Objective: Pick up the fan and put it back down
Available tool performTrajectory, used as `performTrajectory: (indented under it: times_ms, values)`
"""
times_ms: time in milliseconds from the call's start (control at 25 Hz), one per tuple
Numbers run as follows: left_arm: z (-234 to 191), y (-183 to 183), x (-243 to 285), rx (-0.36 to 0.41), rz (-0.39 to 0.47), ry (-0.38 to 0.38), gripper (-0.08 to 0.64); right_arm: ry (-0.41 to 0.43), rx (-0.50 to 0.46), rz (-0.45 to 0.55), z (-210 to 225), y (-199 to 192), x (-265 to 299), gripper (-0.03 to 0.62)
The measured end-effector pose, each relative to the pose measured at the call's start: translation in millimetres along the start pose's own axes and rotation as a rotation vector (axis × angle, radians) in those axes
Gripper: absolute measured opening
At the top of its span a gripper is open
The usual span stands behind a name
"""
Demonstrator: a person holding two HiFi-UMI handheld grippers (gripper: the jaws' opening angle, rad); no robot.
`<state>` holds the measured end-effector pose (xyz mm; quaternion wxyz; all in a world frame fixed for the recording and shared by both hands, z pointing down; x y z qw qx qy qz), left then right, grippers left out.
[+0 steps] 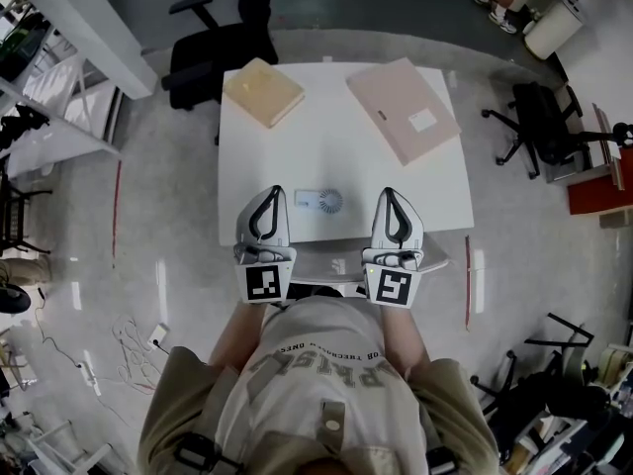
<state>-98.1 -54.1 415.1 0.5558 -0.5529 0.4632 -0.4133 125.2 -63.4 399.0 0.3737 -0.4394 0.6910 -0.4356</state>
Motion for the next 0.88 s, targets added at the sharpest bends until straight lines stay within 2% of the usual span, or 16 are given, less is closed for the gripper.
performTrajectory:
  times_ms: [600, 880]
  values:
    - [-9, 16, 11, -0.009, 0.053, 0.021, 0.012, 0.007, 0.007, 0.019, -2, 5, 5, -0.003]
    - [-8, 17, 13, 0.000, 0.046, 0.011, 0.012, 0.030, -0.005, 0.021, -5, 9, 10, -0.003]
Point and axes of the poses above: the fingertips, and each gripper's own axes: x forward along the fingers, z to its right, y out of its top, the point moved 7 cm from there along -x, backward along the fingers, and after that the axes turned 9 degrees about -x, right-handed, at the moved point
